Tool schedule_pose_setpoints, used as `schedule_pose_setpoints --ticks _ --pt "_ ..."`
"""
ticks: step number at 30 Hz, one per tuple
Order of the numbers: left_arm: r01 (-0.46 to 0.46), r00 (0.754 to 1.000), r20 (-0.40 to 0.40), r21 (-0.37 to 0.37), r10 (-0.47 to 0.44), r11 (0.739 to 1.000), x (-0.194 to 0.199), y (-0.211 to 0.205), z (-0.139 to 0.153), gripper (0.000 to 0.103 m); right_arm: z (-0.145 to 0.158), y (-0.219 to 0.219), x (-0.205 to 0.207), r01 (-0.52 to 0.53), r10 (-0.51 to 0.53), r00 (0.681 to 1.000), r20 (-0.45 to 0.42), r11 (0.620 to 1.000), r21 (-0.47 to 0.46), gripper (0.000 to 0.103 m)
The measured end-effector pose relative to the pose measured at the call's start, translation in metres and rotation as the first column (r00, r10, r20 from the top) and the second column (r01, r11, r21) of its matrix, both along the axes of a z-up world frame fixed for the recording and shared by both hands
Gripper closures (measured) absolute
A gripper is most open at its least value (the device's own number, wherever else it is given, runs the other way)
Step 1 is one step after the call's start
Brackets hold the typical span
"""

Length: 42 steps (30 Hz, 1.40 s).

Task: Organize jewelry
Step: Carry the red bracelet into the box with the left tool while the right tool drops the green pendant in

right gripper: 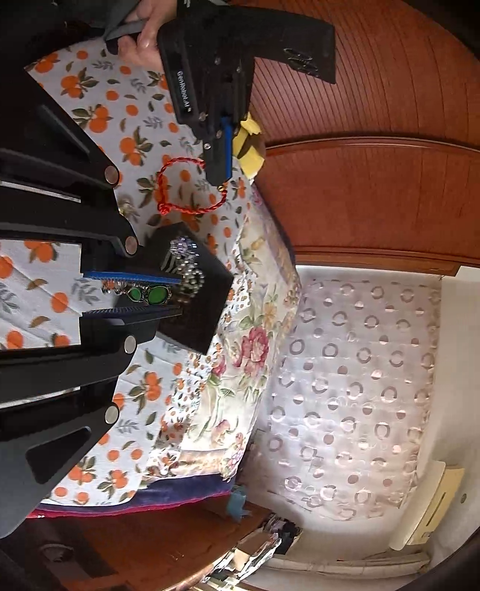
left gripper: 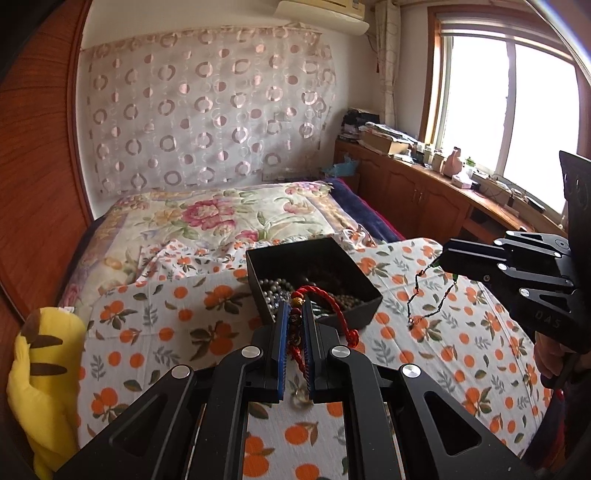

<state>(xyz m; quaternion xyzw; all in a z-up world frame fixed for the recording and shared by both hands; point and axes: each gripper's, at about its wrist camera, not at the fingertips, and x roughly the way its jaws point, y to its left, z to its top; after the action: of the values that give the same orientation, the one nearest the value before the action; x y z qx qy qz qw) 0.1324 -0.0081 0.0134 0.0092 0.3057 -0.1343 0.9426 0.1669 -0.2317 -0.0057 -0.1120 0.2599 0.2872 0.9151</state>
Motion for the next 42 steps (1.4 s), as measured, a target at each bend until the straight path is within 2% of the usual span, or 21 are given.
schedule_pose_setpoints --ticks 11,18,27,42 --pt "-0.025 1.000 -0.001 0.000 0.025 1.000 0.026 0.002 0.005 0.097 0.009 0.007 0.049 -0.033 0.033 0.999 0.008 0.997 0.067 0.090" --pt "-0.037 0.999 -0.007 0.016 0.037 0.999 0.040 -0.001 0.005 0.097 -0.010 0.015 0.077 -0.039 0.043 0.998 -0.036 0.993 0.110 0.090" --pt "-0.022 1.000 -0.022 0.026 0.022 0.999 0.060 -0.006 0.003 0.097 -0.038 0.017 0.093 -0.037 0.048 0.993 -0.104 0.993 0.115 0.090" --pt "0.004 0.999 -0.049 0.055 -0.001 0.998 0.106 -0.016 -0.002 0.097 -0.054 0.016 0.098 -0.023 0.035 0.987 -0.157 0.996 0.081 0.089"
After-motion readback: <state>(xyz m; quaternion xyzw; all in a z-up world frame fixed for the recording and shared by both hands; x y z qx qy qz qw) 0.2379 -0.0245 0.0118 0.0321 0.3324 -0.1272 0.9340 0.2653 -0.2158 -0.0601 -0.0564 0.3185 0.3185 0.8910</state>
